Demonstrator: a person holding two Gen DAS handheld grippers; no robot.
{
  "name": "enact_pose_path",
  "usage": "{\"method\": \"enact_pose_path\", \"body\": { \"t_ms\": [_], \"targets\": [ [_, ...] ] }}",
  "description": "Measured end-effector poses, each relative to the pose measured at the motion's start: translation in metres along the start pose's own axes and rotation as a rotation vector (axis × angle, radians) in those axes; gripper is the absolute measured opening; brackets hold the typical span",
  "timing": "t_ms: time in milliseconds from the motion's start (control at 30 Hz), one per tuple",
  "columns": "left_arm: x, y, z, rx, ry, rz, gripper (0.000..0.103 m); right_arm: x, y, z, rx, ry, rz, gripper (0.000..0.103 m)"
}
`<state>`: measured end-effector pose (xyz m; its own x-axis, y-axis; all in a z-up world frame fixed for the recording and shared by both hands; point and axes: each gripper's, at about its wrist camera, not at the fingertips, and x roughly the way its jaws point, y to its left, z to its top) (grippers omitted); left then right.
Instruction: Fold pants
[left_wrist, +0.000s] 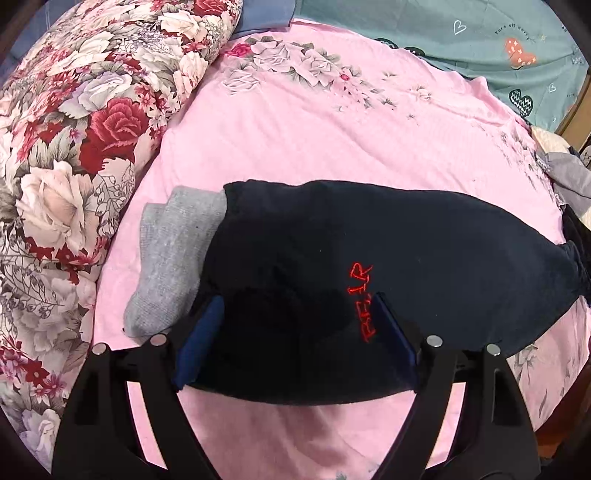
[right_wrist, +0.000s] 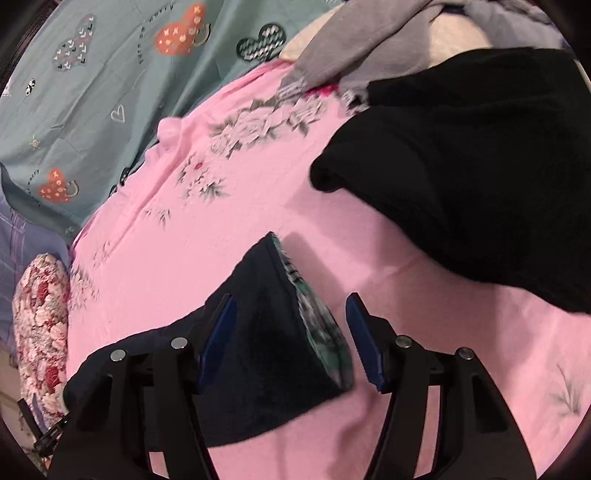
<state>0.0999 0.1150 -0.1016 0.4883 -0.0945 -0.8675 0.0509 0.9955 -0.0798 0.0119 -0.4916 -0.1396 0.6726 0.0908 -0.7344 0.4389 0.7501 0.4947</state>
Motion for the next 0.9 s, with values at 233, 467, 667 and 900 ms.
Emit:
{"method": "enact_pose_path", "body": {
  "t_ms": [233, 467, 667, 900],
  "targets": [
    [0.02, 0.01, 0.005, -0.044, 0.023, 0.024, 0.086, 0.01, 0.019, 0.016, -0.084, 0.002, 0.07, 0.008],
    [0.013, 0.007, 0.007, -0.028, 0.026, 0.041, 0.085, 0.03, 0.016, 0.002, -0.196, 0.001, -0.177, 0.051],
    [-0.027, 0.02, -0.006, -0.063, -0.06, 0.066, 0.086, -0.02, 0.018, -0.011, -0.173, -0.153, -0.147, 0.056],
    [-0.039, 0.058, -0.024, -0.23, -0.011, 0.051, 0.086, -0.042, 0.027, -0.044, -0.204, -0.131, -0.138, 0.056]
  ]
}}
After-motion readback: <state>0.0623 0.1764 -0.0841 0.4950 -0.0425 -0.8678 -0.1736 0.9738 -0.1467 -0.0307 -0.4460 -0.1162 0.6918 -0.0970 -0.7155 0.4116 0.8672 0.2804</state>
